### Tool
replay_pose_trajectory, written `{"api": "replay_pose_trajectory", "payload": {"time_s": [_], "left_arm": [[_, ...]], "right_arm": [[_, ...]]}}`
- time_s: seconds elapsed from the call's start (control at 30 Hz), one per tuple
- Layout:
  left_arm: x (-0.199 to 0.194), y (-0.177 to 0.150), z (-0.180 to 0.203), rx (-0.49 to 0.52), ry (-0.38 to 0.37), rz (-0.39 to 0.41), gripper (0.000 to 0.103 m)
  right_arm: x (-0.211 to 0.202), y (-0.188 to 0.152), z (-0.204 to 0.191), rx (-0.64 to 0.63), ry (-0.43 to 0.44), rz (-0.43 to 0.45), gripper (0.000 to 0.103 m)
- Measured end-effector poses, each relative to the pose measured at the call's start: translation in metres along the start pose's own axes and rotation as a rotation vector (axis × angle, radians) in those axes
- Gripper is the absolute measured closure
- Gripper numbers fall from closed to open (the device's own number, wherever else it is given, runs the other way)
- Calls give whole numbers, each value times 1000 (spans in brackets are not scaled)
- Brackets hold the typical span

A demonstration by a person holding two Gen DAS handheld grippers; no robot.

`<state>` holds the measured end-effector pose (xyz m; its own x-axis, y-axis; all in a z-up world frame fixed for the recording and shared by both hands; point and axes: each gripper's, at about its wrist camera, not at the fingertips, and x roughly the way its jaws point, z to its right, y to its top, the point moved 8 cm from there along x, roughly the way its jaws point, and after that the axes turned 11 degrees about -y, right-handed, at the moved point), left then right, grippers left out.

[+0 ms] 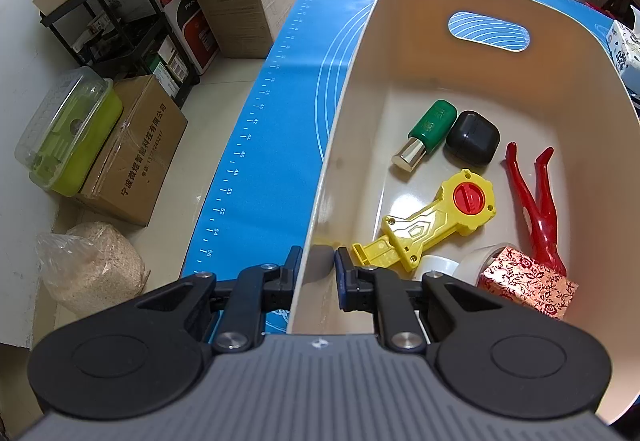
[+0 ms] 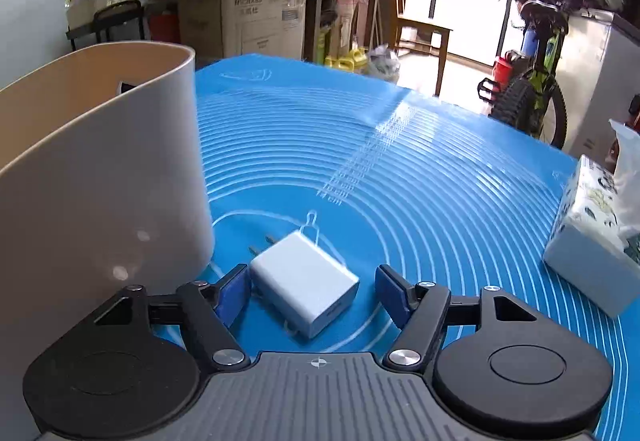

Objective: Organize rigid objects
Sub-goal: 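Move the right gripper to the white charger and grasp it, then carry the white charger into the basket and release it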

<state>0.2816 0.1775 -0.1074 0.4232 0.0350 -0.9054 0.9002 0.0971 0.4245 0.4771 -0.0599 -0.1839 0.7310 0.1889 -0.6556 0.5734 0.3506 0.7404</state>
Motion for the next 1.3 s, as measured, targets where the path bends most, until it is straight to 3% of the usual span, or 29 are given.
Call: {"api": "replay_pose_trajectory", "payload": {"time_s": [0.07, 0.13, 0.57, 1.03, 1.3], "left_arm": [[0, 0, 0, 1, 1, 0, 84], [0, 0, 0, 0, 1, -1, 84], [-1, 1, 0, -5, 3, -2, 84], [-4, 2, 0, -10, 16, -1, 84], [-4, 2, 0, -15, 16, -1, 84]], "right_arm": [[3, 2, 2, 19, 21, 3, 30], [2, 2, 1, 12, 30, 9, 43], [-29, -2, -7, -13, 6, 27, 43], [-120, 34, 18, 69, -75, 166, 43], [-168, 61, -23, 92, 55, 226, 43]]}}
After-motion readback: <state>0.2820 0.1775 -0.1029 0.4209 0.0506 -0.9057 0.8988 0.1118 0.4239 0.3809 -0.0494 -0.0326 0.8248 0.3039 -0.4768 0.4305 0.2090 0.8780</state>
